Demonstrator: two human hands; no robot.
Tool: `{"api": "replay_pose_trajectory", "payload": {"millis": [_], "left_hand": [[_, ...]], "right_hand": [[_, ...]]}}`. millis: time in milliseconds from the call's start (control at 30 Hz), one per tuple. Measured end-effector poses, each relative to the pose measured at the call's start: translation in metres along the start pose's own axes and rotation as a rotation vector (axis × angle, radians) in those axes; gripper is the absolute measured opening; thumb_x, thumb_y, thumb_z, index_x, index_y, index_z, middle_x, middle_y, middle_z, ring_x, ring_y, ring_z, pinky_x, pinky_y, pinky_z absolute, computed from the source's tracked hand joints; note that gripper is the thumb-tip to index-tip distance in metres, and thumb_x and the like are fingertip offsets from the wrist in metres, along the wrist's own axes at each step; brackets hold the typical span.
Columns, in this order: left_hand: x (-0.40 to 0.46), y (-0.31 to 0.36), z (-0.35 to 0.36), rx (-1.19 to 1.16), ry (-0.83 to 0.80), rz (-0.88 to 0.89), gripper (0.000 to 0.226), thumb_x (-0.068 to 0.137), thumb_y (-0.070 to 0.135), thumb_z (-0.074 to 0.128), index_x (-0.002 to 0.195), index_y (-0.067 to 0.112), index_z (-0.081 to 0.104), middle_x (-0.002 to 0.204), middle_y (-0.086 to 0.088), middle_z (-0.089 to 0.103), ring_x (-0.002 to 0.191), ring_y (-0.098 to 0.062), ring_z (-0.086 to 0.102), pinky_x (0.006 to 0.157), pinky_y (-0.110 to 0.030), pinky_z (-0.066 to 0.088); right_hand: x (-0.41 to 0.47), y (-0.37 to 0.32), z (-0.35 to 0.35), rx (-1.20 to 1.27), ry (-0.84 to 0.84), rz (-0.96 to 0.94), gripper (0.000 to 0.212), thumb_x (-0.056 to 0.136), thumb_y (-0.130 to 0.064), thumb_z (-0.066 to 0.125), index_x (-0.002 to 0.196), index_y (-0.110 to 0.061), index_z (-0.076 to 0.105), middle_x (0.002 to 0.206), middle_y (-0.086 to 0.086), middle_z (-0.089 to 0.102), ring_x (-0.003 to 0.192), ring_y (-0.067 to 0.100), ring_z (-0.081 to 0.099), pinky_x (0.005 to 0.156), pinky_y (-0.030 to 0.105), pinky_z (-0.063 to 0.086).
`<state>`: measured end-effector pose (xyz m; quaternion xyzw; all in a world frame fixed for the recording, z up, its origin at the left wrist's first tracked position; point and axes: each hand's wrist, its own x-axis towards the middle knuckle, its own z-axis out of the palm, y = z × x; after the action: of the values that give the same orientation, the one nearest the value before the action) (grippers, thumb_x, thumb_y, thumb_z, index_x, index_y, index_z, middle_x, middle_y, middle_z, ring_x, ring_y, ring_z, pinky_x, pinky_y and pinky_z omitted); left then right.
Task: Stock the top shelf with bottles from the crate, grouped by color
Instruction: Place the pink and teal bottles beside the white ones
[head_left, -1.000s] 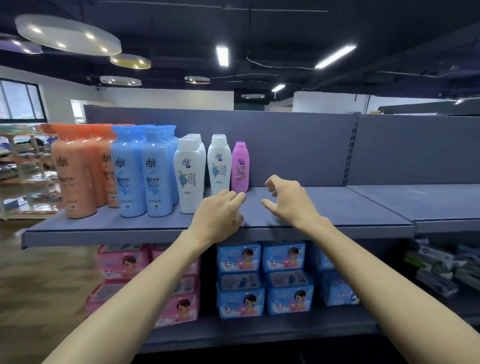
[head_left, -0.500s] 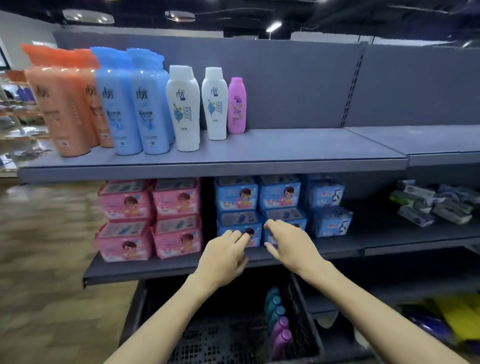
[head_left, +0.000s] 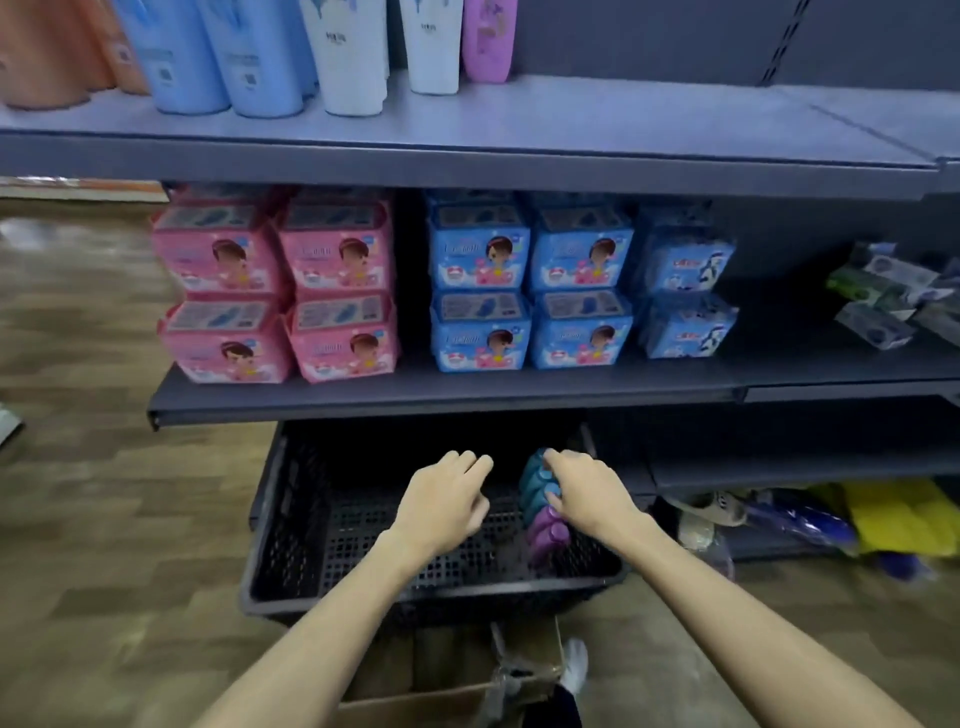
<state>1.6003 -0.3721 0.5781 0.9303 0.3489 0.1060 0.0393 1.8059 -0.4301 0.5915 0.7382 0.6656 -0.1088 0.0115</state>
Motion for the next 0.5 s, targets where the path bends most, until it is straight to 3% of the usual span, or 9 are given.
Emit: {"api": "replay_pose_trajectory", "payload": {"millis": [100, 233, 500], "left_hand": [[-0.004, 0.004, 0.023, -0.041, -0.076, -0.047, 0.026, 0.079, 0.024, 0.057, 0.103, 0.015, 0.055, 0.082, 0.001, 0.053, 0.072, -0.020, 0.054, 0.044, -0.030, 0.040], [-0.008, 0.014, 0.047, -0.068, -0.146, -0.106, 0.025, 0.081, 0.027, 0.058, 0.103, 0.016, 0.054, 0.082, 0.001, 0.053, 0.074, -0.020, 0.054, 0.044, -0.028, 0.034], [-0.002, 0.033, 0.076, -0.150, -0.193, -0.205, 0.022, 0.081, 0.026, 0.057, 0.100, 0.017, 0.053, 0.086, 0.001, 0.058, 0.080, -0.019, 0.056, 0.050, -0.030, 0.041]], "right_hand": [[0.000, 0.008, 0.025, 0.025, -0.125, 0.057, 0.036, 0.088, -0.022, 0.058, 0.122, -0.012, 0.050, 0.118, 0.010, 0.059, 0.106, 0.036, 0.060, 0.081, 0.040, 0.047], [0.003, 0.018, 0.052, 0.088, -0.292, 0.115, 0.024, 0.087, -0.019, 0.061, 0.109, -0.016, 0.053, 0.120, 0.011, 0.059, 0.108, 0.036, 0.059, 0.085, 0.038, 0.047], [0.022, 0.030, 0.108, 0.139, -0.446, 0.208, 0.045, 0.088, -0.006, 0.056, 0.131, -0.013, 0.043, 0.130, 0.014, 0.054, 0.112, 0.037, 0.059, 0.093, 0.043, 0.050]]}}
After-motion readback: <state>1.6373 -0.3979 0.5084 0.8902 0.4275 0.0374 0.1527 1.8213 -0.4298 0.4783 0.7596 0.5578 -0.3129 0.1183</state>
